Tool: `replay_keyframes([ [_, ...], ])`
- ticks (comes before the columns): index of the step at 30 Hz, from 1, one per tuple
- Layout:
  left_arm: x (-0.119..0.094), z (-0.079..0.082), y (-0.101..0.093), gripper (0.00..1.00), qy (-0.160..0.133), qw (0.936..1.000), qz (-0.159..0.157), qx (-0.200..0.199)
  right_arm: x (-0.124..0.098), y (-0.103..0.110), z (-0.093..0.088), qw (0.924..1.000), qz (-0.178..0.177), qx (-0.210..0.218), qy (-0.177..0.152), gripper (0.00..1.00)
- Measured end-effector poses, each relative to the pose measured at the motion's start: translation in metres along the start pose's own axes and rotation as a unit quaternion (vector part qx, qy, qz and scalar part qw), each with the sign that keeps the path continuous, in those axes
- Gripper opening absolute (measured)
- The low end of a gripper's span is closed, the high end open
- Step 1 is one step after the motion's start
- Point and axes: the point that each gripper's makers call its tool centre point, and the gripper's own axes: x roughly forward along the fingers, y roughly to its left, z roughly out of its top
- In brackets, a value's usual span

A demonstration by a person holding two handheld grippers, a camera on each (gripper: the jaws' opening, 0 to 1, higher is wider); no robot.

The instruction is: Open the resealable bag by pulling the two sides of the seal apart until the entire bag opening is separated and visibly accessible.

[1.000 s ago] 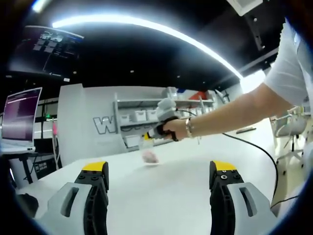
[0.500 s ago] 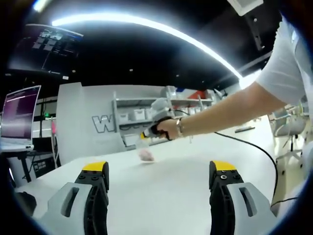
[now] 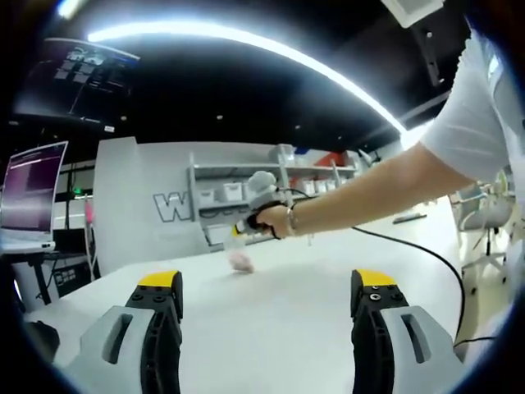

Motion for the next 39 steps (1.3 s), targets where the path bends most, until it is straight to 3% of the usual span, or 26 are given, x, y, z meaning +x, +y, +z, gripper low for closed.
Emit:
replay_keyframes([
  [10, -0.002, 0.001, 0.004, 0.82, -0.002, 1.0000, 0.006, -0.001, 0.000, 0.016, -0.008, 0.9998, 0.020, -0.006, 0.004, 0.00],
  [23, -0.005, 0.002, 0.007, 0.82, -0.006, 0.9999, 0.011, -0.002, 0.001, 0.037, -0.041, 0.9975, 0.061, -0.007, 0.036, 0.00],
  [39, -0.005, 0.007, 0.010, 0.82, -0.011, 0.9999, 0.011, 0.001, 0.003, 0.061, -0.063, 0.9943, 0.089, -0.025, 0.054, 0.00],
])
